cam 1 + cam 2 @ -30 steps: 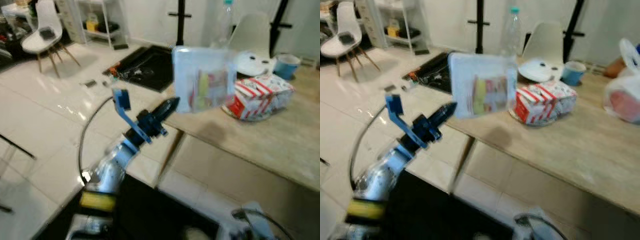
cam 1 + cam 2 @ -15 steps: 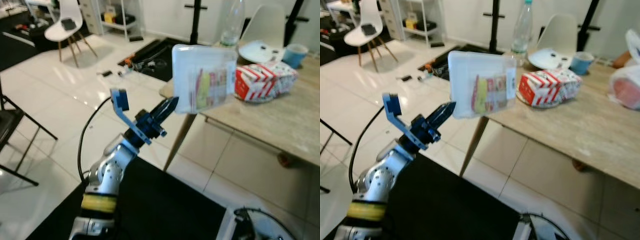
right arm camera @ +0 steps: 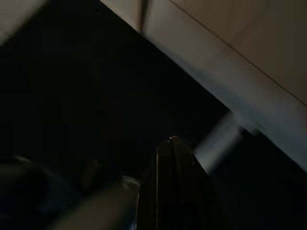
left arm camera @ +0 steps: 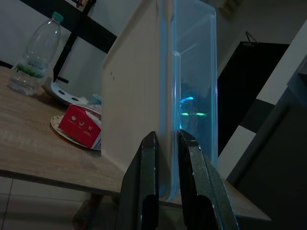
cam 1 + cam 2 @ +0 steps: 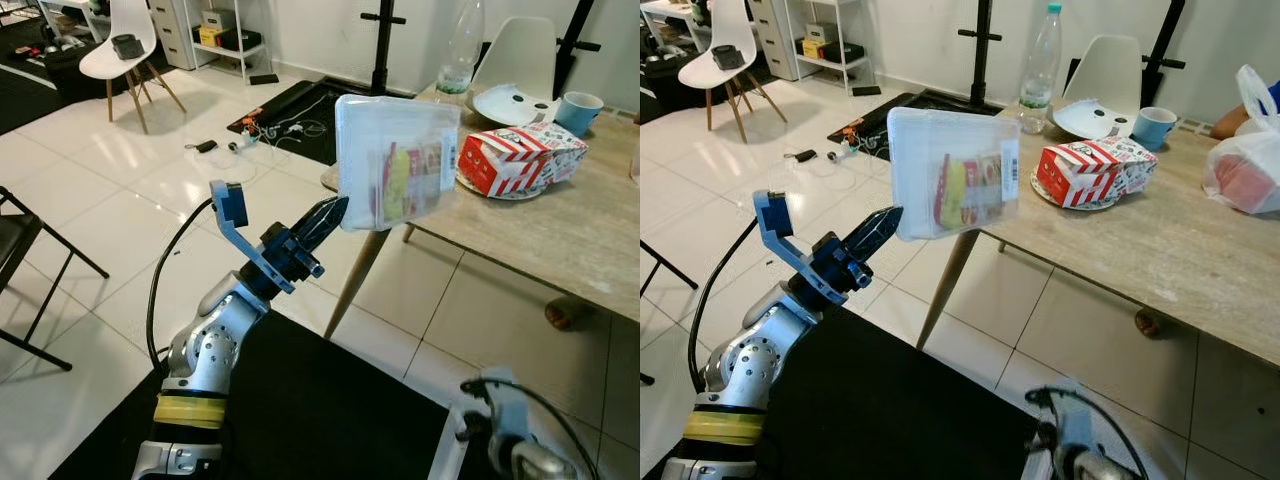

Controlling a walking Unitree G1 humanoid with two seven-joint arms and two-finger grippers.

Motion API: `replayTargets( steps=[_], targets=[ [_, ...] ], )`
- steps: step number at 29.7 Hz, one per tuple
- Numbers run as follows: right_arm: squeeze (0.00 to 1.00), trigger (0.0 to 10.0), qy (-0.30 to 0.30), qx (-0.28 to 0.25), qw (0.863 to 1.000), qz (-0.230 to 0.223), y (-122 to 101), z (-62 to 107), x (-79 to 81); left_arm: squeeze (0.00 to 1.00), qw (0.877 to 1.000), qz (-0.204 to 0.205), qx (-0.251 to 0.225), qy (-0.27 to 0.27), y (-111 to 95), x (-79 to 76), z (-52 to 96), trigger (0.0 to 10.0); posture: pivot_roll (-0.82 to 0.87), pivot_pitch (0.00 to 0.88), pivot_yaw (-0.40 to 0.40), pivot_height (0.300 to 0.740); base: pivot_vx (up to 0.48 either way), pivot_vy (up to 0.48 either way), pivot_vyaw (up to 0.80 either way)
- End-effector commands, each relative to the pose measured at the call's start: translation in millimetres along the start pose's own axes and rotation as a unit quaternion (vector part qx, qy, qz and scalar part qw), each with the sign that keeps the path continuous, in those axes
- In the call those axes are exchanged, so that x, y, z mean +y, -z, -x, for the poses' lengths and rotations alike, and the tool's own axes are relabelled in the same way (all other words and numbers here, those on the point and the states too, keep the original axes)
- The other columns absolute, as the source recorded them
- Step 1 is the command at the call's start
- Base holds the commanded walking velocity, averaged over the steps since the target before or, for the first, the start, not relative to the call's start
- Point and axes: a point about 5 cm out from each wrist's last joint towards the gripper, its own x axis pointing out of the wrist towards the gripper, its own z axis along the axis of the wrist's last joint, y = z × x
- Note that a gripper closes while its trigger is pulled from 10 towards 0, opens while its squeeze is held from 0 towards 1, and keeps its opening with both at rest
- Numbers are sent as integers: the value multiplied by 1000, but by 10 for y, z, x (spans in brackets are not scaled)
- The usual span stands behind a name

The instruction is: Restocking fridge

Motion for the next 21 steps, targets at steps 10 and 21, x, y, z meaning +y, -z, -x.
replayTargets(
  steps=[10, 21],
  targets=[
    [0, 10000, -393, -104, 914, -18, -542, -2, 605, 0, 997, 19, 14, 71, -48, -112, 123, 10000, -58, 0, 7, 740, 0, 0, 0],
    [0, 10000, -536, -215, 816, -17, -1121, 184, 889, 0, 998, 9, -18, 60, -207, -36, 256, 10000, -56, 0, -2, 740, 0, 0, 0]
  ],
)
